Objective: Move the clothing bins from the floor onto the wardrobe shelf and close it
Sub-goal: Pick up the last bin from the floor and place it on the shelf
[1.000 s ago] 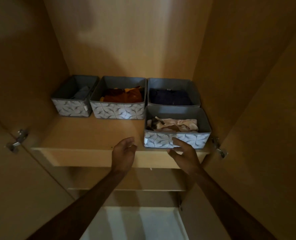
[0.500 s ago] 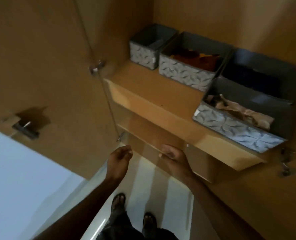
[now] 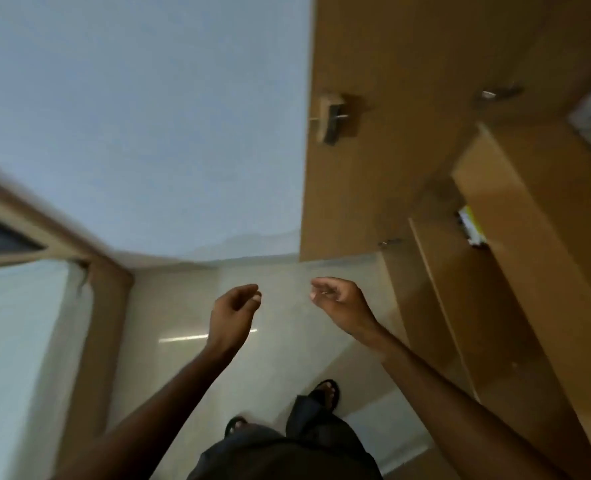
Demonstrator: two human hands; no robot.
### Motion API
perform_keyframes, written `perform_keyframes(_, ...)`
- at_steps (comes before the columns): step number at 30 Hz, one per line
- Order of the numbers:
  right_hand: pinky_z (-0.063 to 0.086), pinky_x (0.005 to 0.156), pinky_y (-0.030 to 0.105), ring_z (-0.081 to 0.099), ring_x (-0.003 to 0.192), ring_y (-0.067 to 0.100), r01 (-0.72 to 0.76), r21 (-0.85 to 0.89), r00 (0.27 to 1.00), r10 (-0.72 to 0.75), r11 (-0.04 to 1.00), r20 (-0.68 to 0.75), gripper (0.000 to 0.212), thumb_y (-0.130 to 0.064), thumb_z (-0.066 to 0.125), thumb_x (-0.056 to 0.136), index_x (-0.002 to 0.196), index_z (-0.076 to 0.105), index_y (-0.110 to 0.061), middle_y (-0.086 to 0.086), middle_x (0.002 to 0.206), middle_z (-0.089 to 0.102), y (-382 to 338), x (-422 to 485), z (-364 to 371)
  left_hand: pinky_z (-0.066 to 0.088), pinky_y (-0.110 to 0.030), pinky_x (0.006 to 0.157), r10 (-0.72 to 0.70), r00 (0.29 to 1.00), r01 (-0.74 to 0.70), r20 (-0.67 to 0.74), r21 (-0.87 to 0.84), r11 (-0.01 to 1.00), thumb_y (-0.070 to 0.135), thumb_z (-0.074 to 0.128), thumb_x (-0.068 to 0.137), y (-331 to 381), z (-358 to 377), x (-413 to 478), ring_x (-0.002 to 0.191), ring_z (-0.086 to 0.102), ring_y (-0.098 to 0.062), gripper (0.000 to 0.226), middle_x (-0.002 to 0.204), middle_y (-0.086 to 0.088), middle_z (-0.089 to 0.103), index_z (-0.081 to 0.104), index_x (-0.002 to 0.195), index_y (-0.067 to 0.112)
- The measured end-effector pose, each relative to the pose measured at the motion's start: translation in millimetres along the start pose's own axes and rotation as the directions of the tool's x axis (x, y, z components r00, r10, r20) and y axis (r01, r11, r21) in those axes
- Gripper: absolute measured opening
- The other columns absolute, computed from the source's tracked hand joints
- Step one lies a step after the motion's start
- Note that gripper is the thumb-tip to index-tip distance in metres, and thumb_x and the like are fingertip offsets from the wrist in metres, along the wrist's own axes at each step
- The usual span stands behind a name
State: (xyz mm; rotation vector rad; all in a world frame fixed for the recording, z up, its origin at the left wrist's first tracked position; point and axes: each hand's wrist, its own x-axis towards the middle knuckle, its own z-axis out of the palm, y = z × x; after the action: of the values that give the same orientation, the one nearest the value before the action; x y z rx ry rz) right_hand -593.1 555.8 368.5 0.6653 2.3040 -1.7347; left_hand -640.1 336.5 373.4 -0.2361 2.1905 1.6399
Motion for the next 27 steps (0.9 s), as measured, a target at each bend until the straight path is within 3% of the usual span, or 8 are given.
perform_keyframes(8, 0.052, 0.086, 0.022, 0.066, 0.094, 0.007, 0.146, -0.167, 0.929, -0.077, 0.975, 0.361, 0.031, -0.023, 0.071, 0.082, 0.113, 0.069, -0.018, -0.005, 0.101, 0.071, -48, -19, 169, 0.051, -0.031, 0.081, -0.147, 0.928, 0.105, -0.343, -0.138, 0.985, 0.012, 0.062, 0.089, -99, -151, -81, 0.088, 0.066, -0.009, 0.021, 0.100, 0.003, 0.073, 0.070, 0.108, 0.016)
perform_keyframes(11, 0.053, 0.086, 0.022, 0.066, 0.095, 0.008, 0.226, -0.203, 0.856, -0.095, 0.953, 0.508, 0.032, -0.025, 0.071, 0.082, 0.113, 0.070, -0.019, -0.005, 0.101, 0.071, -59, -47, 244, 0.051, -0.030, 0.081, -0.198, 0.852, 0.123, -0.485, -0.183, 0.975, 0.011, 0.062, 0.090, -137, -207, -133, 0.092, 0.066, -0.013, 0.021, 0.101, 0.003, 0.072, 0.070, 0.109, 0.016)
perform_keyframes(16, 0.053, 0.080, 0.021, 0.067, 0.090, 0.012, 0.376, -0.211, 0.677, -0.112, 0.902, 0.727, 0.028, -0.019, 0.072, 0.082, 0.110, 0.070, -0.014, 0.001, 0.099, 0.072, -76, -98, 358, 0.053, -0.031, 0.086, -0.289, 0.652, 0.126, -0.701, -0.276, 0.953, 0.016, 0.062, 0.091, -197, -284, -215, 0.096, 0.066, -0.011, 0.022, 0.104, 0.004, 0.071, 0.069, 0.112, 0.017)
perform_keyframes(22, 0.055, 0.086, 0.027, 0.067, 0.096, 0.009, 0.570, -0.193, 0.361, -0.033, 0.798, 0.932, 0.031, -0.026, 0.070, 0.084, 0.114, 0.069, -0.018, -0.002, 0.102, 0.072, -92, -151, 481, 0.054, -0.030, 0.081, -0.496, 0.300, 0.073, -0.815, -0.499, 0.864, 0.014, 0.064, 0.090, -261, -333, -299, 0.093, 0.069, -0.018, 0.014, 0.099, -0.002, 0.073, 0.072, 0.102, 0.018)
perform_keyframes(24, 0.056, 0.086, 0.027, 0.067, 0.096, 0.008, 0.598, -0.182, 0.324, -0.028, 0.781, 0.946, 0.030, -0.027, 0.069, 0.084, 0.114, 0.069, -0.020, -0.003, 0.102, 0.071, -96, -158, 496, 0.055, -0.032, 0.083, -0.529, 0.278, 0.069, -0.802, -0.532, 0.844, 0.014, 0.064, 0.090, -266, -334, -308, 0.093, 0.069, -0.019, 0.014, 0.097, -0.001, 0.073, 0.070, 0.101, 0.020)
perform_keyframes(27, 0.054, 0.084, 0.021, 0.066, 0.097, 0.006, 0.628, -0.193, 0.228, 0.059, 0.754, 0.972, 0.029, -0.024, 0.067, 0.087, 0.115, 0.067, -0.018, -0.003, 0.104, 0.071, -89, -172, 546, 0.054, -0.033, 0.087, -0.606, 0.180, 0.071, -0.774, -0.605, 0.793, 0.013, 0.063, 0.090, -288, -345, -321, 0.093, 0.068, -0.017, 0.017, 0.098, -0.001, 0.072, 0.069, 0.106, 0.016)
